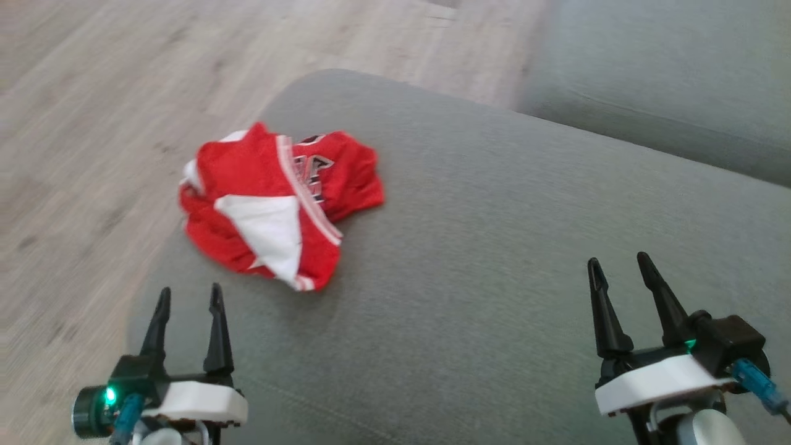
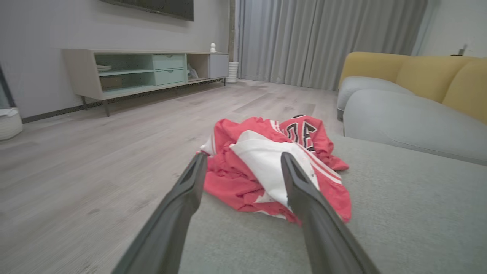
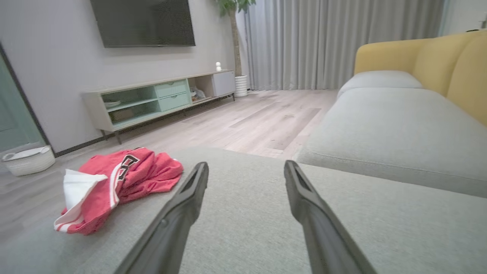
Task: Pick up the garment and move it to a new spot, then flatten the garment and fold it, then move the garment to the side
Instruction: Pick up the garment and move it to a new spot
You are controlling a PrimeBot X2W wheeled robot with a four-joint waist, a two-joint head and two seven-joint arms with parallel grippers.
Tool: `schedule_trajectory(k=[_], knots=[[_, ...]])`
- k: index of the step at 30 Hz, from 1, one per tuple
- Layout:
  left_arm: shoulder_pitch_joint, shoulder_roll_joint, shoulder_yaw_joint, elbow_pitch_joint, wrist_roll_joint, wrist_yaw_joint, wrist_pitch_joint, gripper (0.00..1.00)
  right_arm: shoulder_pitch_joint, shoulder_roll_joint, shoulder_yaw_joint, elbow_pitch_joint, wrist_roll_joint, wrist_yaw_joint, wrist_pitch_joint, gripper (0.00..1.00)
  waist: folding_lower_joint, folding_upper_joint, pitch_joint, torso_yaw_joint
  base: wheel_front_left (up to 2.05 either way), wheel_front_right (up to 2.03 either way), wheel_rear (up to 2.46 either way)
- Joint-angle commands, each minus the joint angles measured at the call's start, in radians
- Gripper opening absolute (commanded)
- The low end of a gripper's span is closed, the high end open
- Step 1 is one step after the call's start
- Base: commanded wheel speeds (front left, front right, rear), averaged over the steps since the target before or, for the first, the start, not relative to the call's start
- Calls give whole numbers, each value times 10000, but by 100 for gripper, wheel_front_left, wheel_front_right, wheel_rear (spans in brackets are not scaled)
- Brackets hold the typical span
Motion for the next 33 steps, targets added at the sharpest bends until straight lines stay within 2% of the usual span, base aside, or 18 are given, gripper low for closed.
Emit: schedule_trajectory(k=[1, 11, 19, 24, 29, 33], knots=[[-379, 135, 411, -379, 85, 54, -97, 100, -325, -51, 265, -416, -95, -7, 36, 100, 0, 0, 21, 523, 0, 0, 0], [-383, 91, 633, -479, 143, 5, -97, 100, -468, -55, 372, -563, -157, -7, 191, 100, 0, 0, 233, 998, 0, 0, 0], [-717, 0, 654, -639, 160, -88, -97, 100, -651, -209, 402, -842, -228, -7, 340, 100, 0, 0, 724, 990, 0, 0, 0], [-1738, -22, 563, -537, 243, -227, -97, 100, -973, -569, 457, -1318, -334, -7, 692, 100, 0, 0, 1562, 744, 0, 0, 0], [-3327, 26, 487, 271, 296, -353, -97, 100, -1365, -1027, 380, -1986, -439, -7, 1153, 100, 0, 0, 2567, 434, 0, 0, 0], [-4547, 75, 242, 1983, 306, -532, -1, 100, -1676, -1320, 300, -2420, -432, -7, 1431, 100, 0, 0, 3238, 191, 0, 0, 0]])
